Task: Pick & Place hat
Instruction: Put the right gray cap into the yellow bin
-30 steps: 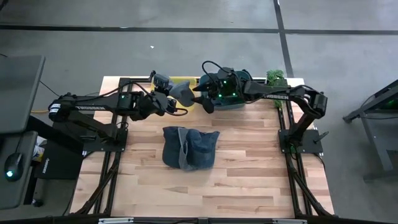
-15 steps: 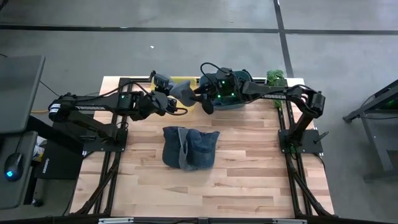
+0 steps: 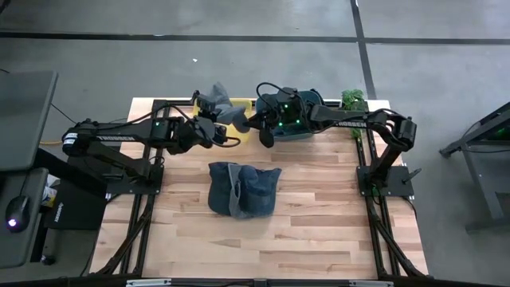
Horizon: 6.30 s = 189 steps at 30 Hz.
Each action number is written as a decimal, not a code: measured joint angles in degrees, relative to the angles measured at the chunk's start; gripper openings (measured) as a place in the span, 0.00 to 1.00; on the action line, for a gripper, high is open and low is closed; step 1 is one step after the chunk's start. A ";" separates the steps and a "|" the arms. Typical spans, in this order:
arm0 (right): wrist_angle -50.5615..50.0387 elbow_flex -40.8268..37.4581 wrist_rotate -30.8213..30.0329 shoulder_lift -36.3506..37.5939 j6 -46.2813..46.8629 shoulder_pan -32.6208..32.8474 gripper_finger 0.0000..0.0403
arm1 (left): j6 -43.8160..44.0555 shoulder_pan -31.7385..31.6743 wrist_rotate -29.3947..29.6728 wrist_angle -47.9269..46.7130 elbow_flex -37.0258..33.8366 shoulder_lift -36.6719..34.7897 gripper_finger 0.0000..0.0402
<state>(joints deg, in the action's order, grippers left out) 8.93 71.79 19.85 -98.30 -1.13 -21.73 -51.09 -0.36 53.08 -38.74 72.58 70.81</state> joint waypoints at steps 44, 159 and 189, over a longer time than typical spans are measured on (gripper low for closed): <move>-19.33 0.02 -44.49 10.85 -30.96 9.53 0.01 | 96.74 -13.43 -31.19 1.79 -5.25 -16.01 0.59; -58.44 0.04 -46.27 20.39 5.58 10.49 0.55 | 87.50 -51.04 -100.15 49.33 -20.85 3.02 0.02; -40.20 -26.40 -32.45 39.97 19.25 10.52 0.55 | 82.79 -51.12 -98.82 44.93 -20.87 3.27 0.02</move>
<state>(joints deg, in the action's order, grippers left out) -31.27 45.39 -12.60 -58.33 18.12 -11.22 31.70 -51.48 -45.74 6.19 51.70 74.08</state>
